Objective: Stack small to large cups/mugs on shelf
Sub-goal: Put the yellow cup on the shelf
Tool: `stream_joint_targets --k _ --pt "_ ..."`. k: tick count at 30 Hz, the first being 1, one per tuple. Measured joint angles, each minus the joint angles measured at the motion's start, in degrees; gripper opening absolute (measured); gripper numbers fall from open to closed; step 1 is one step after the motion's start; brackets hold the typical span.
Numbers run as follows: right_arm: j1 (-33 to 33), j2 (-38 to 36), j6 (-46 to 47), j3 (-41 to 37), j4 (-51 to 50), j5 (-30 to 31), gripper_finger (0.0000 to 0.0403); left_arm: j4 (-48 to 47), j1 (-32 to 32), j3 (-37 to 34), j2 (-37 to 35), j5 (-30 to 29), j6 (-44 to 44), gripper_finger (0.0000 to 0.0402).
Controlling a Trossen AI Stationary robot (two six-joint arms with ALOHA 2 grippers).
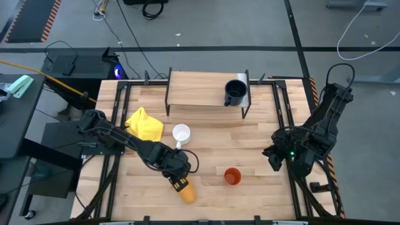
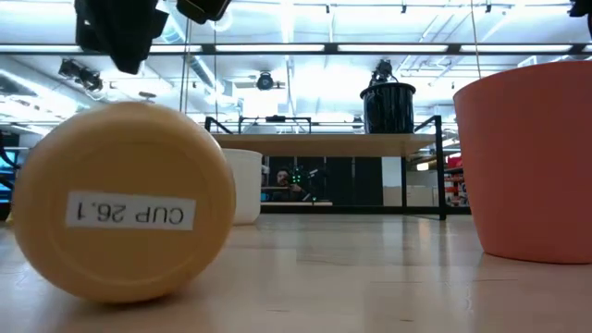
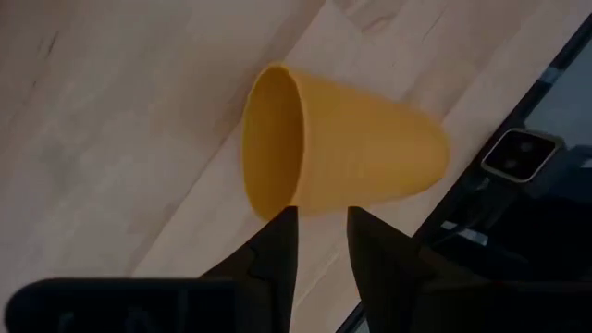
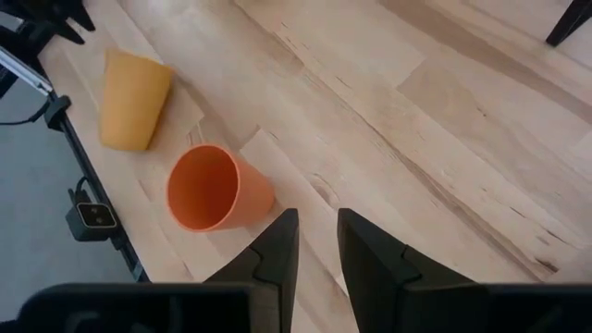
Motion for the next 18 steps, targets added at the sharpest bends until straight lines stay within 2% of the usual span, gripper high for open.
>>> stream_joint_targets --k 4,7,11,18 --pt "-0.9 0.8 -3.3 -1.9 9.5 3.0 0.0087 -0.2 0.2 0.0 0.0 0.0 -0.1 0.01" --pt "-3.0 2.0 -9.2 -4.3 19.2 0.1 0.0087 -4.4 0.3 0.0 0.0 0.0 -0.2 0.0096" --pt "-5.4 2.5 -11.7 -5.6 22.6 -3.3 0.0087 -11.8 0.3 0.0 -0.1 -0.2 -2.5 0.0088" --pt "-6.0 2.3 -13.5 -5.8 22.7 -3.9 0.0087 -1.3 0.6 0.0 -0.1 1.3 -0.4 0.0062"
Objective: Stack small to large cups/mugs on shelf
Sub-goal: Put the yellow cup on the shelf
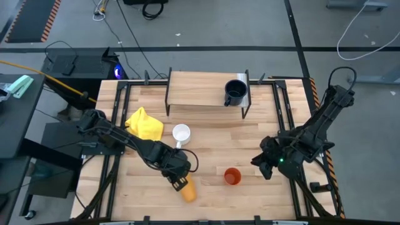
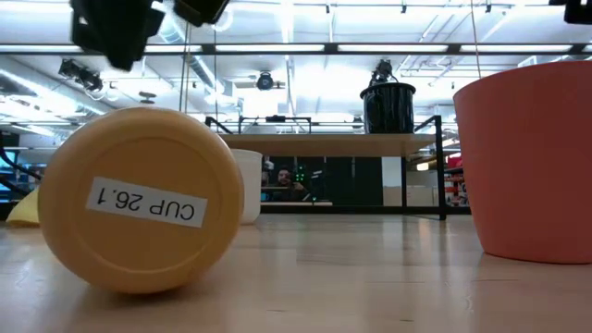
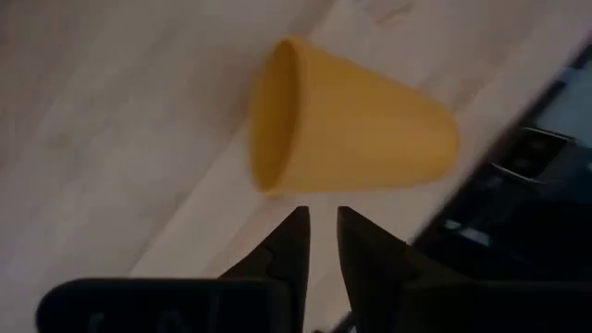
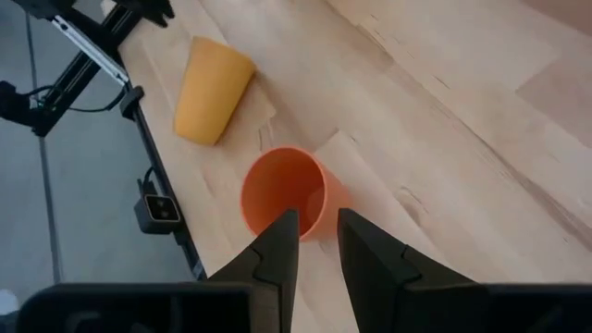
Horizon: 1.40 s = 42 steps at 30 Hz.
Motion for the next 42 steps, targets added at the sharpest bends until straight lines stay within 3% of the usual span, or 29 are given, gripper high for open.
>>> stream_joint_targets --k 12,20,31,37,42 --pt "0.1 -0.2 0.0 0.0 0.0 -1.8 0.0087 3.3 5.3 -1.4 -0.1 5.2 8.4 0.0007" --pt "0.0 -0.2 -1.3 0.0 0.0 -1.8 0.0087 10.7 6.5 -6.0 -0.3 7.7 7.7 0.002" --pt "-0.5 -0.2 -1.6 0.0 -0.1 -1.8 0.0087 10.8 8.6 -6.0 -1.7 7.9 12.6 0.0006" --pt "-0.5 -0.2 -0.9 0.0 0.0 -1.8 0.0087 11.0 10.2 -6.0 -1.7 10.4 15.2 0.0021" --pt "-0.5 -0.2 -0.9 0.0 0.0 -1.8 0.0087 12.2 10.4 -6.0 -1.7 12.2 15.5 0.0007"
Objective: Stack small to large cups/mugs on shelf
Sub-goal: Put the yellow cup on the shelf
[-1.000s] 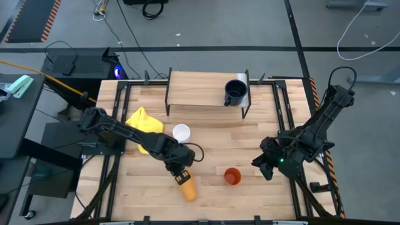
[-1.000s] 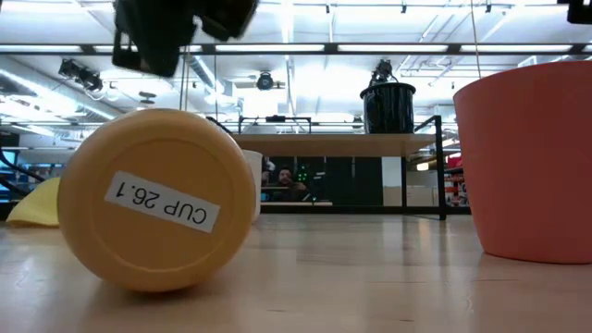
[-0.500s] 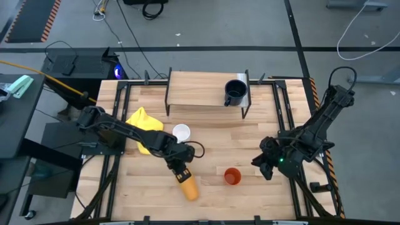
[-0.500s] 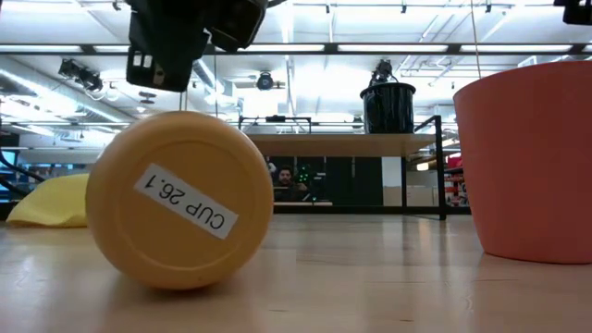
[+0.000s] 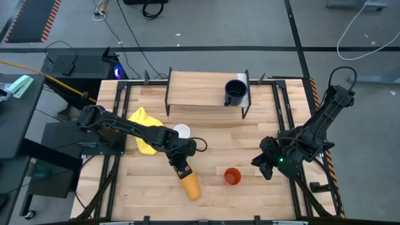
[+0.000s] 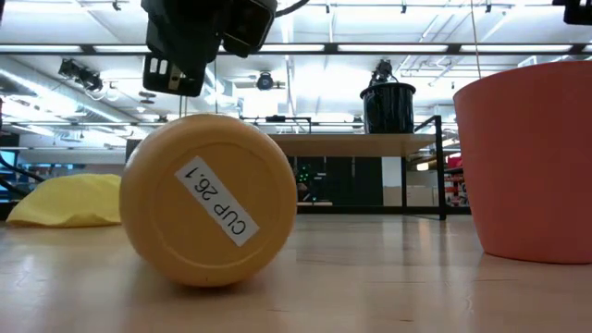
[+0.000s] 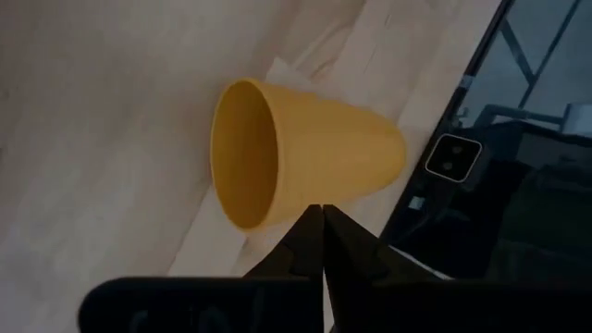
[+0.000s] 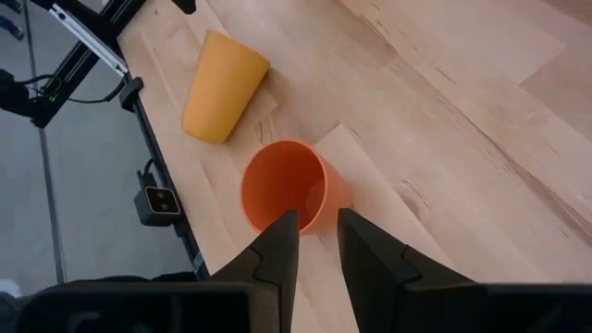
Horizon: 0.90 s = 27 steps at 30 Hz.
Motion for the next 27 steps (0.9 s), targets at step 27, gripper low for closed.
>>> stream_joint_targets --k 27 --pt "-21.0 11.2 -20.0 0.0 25.5 -24.8 0.0075 -3.7 -14.6 0.0 -6.2 -31.4 -26.4 0.0013"
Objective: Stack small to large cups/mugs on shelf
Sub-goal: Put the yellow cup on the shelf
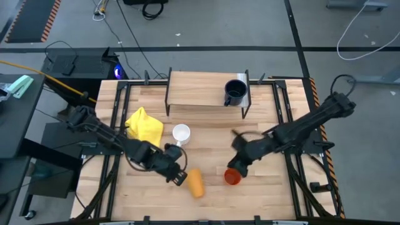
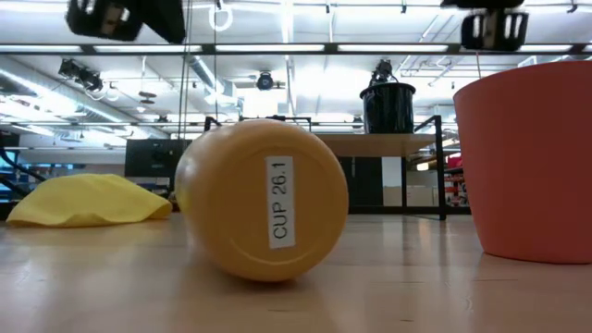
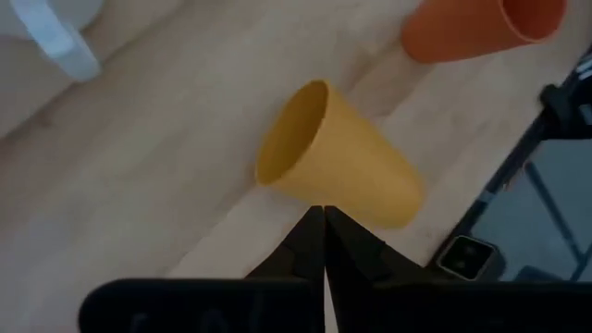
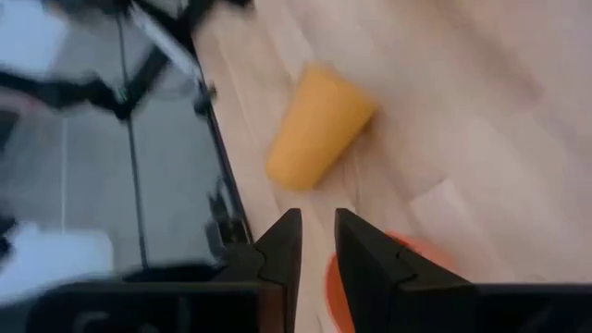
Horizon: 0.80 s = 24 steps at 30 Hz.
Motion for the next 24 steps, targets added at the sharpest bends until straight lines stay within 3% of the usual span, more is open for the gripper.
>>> stream_joint_targets --k 5,13,16,24 --pt "-1.6 8.5 -2.4 1.9 4.3 -3.4 0.0068 -1.5 -2.7 0.0 0.0 -2.6 -4.5 0.0023" --pt "-6.4 15.1 -9.2 10.3 2.2 -3.5 0.0025 -5.0 -4.3 0.0 1.7 -4.5 -10.2 0.0008" --pt "-7.9 18.2 -11.3 11.4 -1.6 -4.4 0.0007 -0.9 -4.5 0.0 2.4 -4.1 -9.7 0.0007" --pt "-12.2 26.3 -16.0 11.5 0.4 -12.0 0.0006 6.0 -5.2 0.0 3.7 -3.2 -6.9 0.0027"
